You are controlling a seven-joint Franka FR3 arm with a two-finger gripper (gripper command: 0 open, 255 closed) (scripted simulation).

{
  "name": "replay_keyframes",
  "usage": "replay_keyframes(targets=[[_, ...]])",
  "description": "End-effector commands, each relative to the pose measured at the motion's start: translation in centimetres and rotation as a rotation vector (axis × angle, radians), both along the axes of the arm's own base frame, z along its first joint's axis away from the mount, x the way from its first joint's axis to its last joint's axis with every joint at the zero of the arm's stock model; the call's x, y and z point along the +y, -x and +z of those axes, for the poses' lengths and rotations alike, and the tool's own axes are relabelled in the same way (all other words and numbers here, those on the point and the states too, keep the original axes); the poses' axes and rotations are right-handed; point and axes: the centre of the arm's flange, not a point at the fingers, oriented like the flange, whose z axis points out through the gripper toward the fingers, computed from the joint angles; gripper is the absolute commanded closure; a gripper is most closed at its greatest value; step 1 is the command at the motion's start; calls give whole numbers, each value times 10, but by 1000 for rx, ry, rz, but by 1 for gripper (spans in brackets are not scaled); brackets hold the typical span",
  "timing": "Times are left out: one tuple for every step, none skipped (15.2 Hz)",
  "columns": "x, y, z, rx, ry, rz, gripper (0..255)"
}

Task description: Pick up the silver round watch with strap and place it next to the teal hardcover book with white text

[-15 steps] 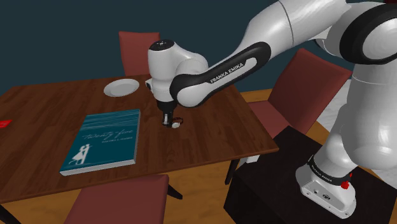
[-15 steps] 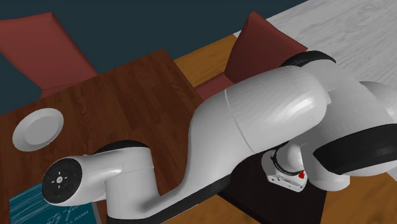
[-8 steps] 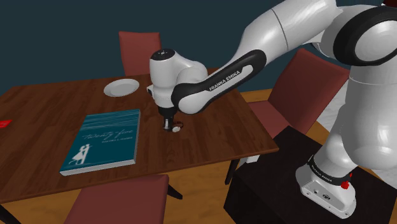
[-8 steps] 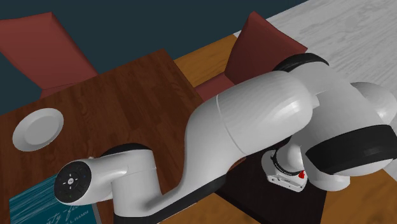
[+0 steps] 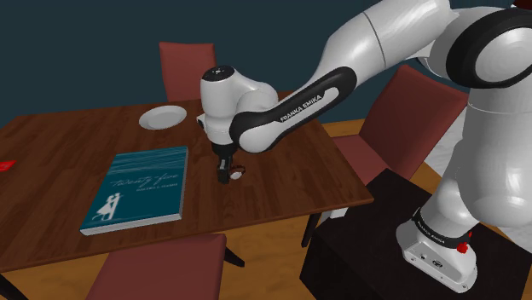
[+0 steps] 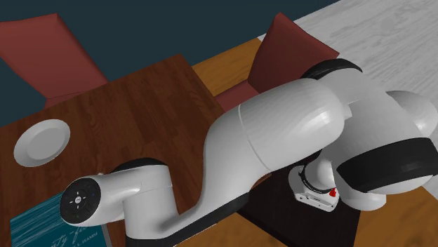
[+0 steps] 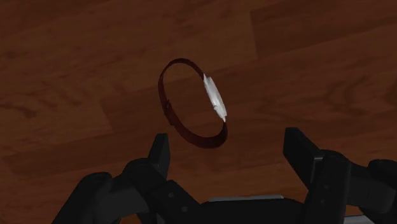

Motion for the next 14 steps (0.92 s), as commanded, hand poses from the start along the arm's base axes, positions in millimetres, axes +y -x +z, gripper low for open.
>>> replay_keyframes(targets=[[0,0,0,0,0,0,0],[0,0,0,0,0,0,0],[0,2,13,0,0,0,0],[0,3,26,0,0,0,0],[0,5,39,0,0,0,0],[0,6,50,0,0,0,0],[0,6,50,0,0,0,0],[0,6,50,0,0,0,0],[0,6,50,0,0,0,0],[0,6,50,0,0,0,0],[0,6,50,0,0,0,0],[0,6,50,0,0,0,0],[0,6,50,0,0,0,0],[0,6,50,0,0,0,0]])
